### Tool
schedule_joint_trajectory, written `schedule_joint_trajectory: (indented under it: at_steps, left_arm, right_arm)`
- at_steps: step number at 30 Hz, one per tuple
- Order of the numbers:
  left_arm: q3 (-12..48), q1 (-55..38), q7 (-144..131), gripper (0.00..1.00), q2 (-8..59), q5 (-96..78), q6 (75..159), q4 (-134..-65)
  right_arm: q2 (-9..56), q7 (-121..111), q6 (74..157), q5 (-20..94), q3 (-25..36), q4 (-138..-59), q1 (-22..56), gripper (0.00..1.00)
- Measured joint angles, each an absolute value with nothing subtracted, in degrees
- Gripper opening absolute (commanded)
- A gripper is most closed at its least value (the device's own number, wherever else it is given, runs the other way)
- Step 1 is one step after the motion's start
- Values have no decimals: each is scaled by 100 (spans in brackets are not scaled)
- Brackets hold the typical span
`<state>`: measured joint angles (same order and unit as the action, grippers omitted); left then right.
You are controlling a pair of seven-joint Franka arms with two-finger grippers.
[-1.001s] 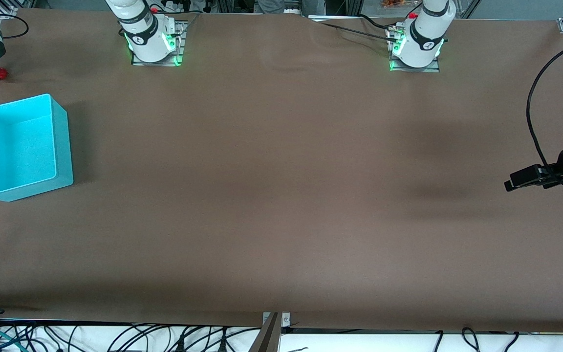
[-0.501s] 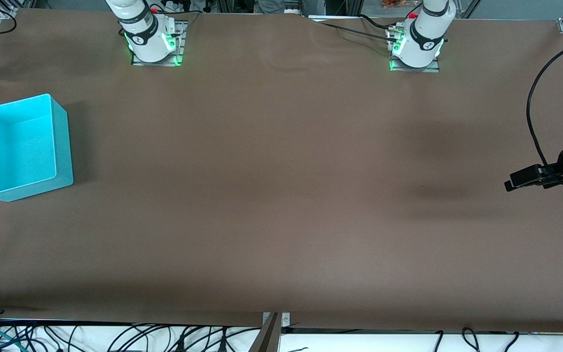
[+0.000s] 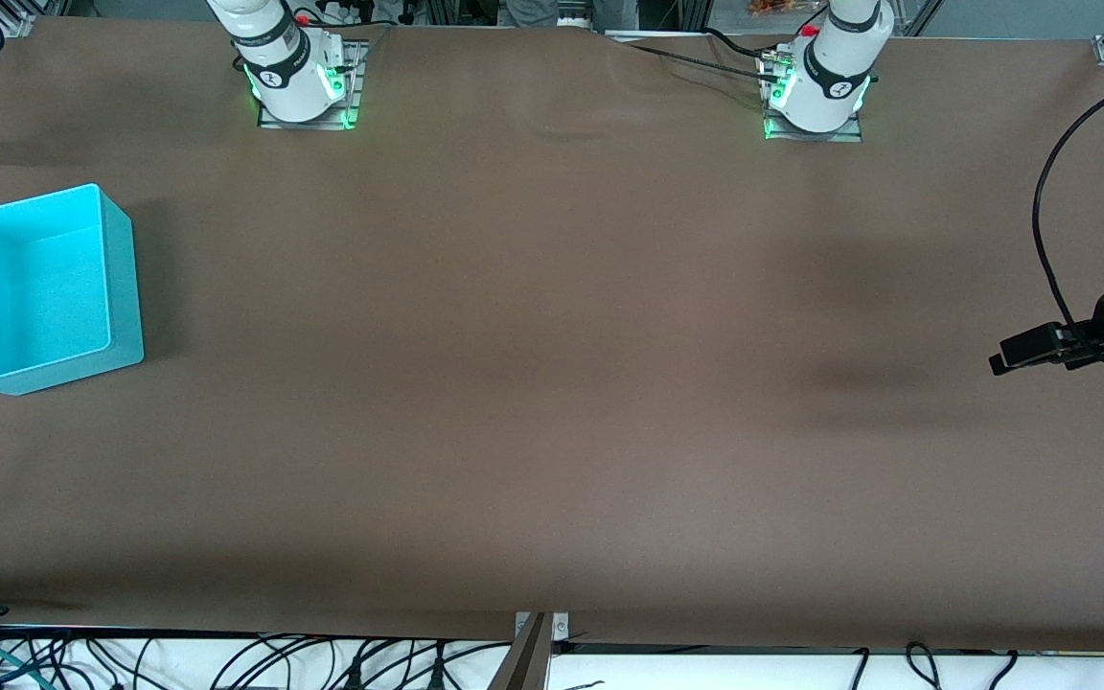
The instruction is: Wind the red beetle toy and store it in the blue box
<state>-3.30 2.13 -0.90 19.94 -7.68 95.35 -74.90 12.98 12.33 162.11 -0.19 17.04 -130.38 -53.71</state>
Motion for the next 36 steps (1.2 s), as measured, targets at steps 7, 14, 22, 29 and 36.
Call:
schedule_joint_trajectory:
  at_steps: [7,14,22,29,36]
  left_arm:
    - [-330,213,-90,100,1994,-768,9535,-7490]
    - [-330,213,-90,100,1994,-768,9534,-7490]
    - [-330,213,-90,100,1994,-768,9535,-7490]
    - [-330,213,-90,100,1994,-768,9535,-7490]
    - [-330,213,-90,100,1994,-768,9534,-7490]
  right_arm:
    - [890,873,15859,-20,1557,-13038,-5370,0]
    - [489,521,15420,-20,1236,-13038,-5364,0]
    - [318,262,15314,-21,898,-12957,-5205,0]
    - [313,199,15207,-22,352,-12815,-5130,0]
    - [204,197,14679,-22,-240,-12575,-5079,0]
